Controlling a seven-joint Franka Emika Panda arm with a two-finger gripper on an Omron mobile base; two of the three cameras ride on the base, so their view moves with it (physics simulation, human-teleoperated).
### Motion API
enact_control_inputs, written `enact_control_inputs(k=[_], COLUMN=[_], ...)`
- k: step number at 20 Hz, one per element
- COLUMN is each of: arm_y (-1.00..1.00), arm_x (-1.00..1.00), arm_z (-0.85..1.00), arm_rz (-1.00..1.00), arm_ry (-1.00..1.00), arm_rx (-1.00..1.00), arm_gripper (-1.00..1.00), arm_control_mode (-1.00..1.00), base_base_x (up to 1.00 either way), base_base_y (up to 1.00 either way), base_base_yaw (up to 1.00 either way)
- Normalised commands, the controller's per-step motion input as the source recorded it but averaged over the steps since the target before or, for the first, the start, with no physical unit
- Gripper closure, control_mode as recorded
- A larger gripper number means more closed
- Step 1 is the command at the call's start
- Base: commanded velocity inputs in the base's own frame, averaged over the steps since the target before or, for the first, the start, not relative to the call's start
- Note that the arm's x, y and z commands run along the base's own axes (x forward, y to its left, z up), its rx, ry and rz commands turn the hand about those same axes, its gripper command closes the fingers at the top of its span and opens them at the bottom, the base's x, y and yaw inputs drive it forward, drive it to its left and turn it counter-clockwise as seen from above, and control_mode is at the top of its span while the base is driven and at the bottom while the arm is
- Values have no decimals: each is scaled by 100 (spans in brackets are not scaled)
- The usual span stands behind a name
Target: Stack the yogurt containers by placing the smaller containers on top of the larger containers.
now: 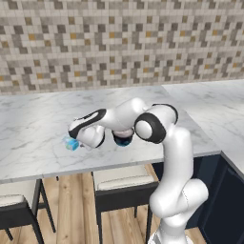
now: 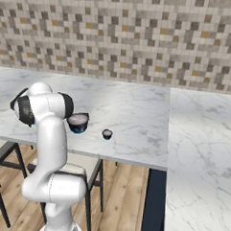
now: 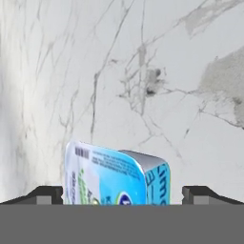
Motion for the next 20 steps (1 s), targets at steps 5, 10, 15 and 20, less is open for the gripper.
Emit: enact_control_inputs(k=[5, 10, 15, 20], arm_y=[12, 6, 1, 8], arm_x=[8, 9, 12, 4], arm_z=[0, 0, 0, -2], arm_rz=[0, 0, 2, 0], arm_ry=[0, 0, 2, 7], arm_rx=[0, 0, 1, 0], arm_gripper=[-100, -100, -100, 100], arm_control_mode=[-100, -100, -100, -100], base_base_x=[0, 0, 0, 0], base_base_y=[0, 0, 0, 0], base_base_yaw=[0, 0, 0, 0])
